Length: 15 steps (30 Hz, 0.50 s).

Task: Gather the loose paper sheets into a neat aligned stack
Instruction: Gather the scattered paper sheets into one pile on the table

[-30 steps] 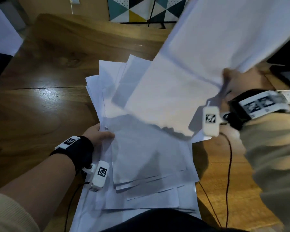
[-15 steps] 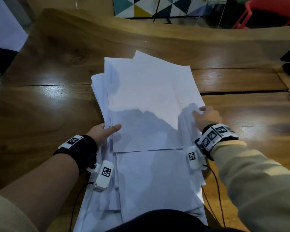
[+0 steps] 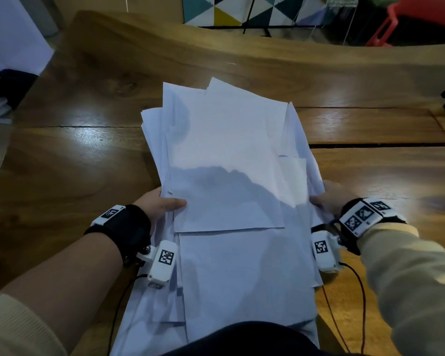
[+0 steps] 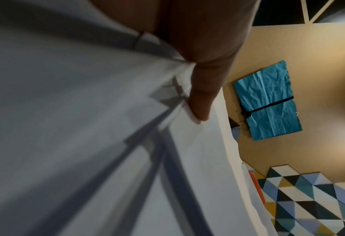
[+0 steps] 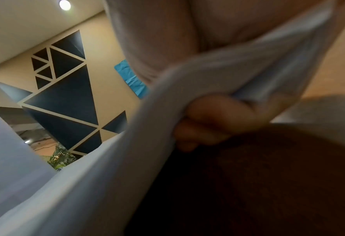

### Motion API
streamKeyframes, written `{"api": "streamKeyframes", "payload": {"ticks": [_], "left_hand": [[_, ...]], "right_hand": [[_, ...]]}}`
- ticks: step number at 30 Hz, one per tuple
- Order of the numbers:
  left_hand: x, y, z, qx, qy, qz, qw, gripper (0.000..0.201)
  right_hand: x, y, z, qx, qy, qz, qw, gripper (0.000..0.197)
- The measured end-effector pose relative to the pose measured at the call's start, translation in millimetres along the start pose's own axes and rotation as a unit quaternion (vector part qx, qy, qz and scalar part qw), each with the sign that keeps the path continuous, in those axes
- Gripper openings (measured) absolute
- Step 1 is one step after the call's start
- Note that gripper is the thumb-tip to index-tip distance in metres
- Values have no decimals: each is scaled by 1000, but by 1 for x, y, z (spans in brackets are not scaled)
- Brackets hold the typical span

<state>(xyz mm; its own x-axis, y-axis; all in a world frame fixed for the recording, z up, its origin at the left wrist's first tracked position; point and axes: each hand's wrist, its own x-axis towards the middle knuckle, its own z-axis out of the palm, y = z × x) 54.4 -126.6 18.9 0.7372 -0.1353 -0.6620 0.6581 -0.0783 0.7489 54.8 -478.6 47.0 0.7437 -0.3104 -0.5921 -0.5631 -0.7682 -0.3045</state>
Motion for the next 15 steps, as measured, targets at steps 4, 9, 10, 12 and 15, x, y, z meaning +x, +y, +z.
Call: {"api": "streamKeyframes", "payload": {"ticks": [4,9,10,12,15], "left_hand": [[1,-5,5,-23,30,0,999,29],[-4,-12,29,101,173,54,978,32],[-10,-12,33,130,188,64,971,29],[-21,-10,38,185,198,77,960,23],[-31,-8,39,207,195,77,956,30]], "right_hand": [[-42,-4,8,136,-101,-25,985,10],[-51,-17,43,215,-118,-8,969,29],[-50,-17,43,222,-93,-7,970,27],[-43,-13,37,240,-39,40,969,26],[-36,-5,26,311,32,52,948,39]]}}
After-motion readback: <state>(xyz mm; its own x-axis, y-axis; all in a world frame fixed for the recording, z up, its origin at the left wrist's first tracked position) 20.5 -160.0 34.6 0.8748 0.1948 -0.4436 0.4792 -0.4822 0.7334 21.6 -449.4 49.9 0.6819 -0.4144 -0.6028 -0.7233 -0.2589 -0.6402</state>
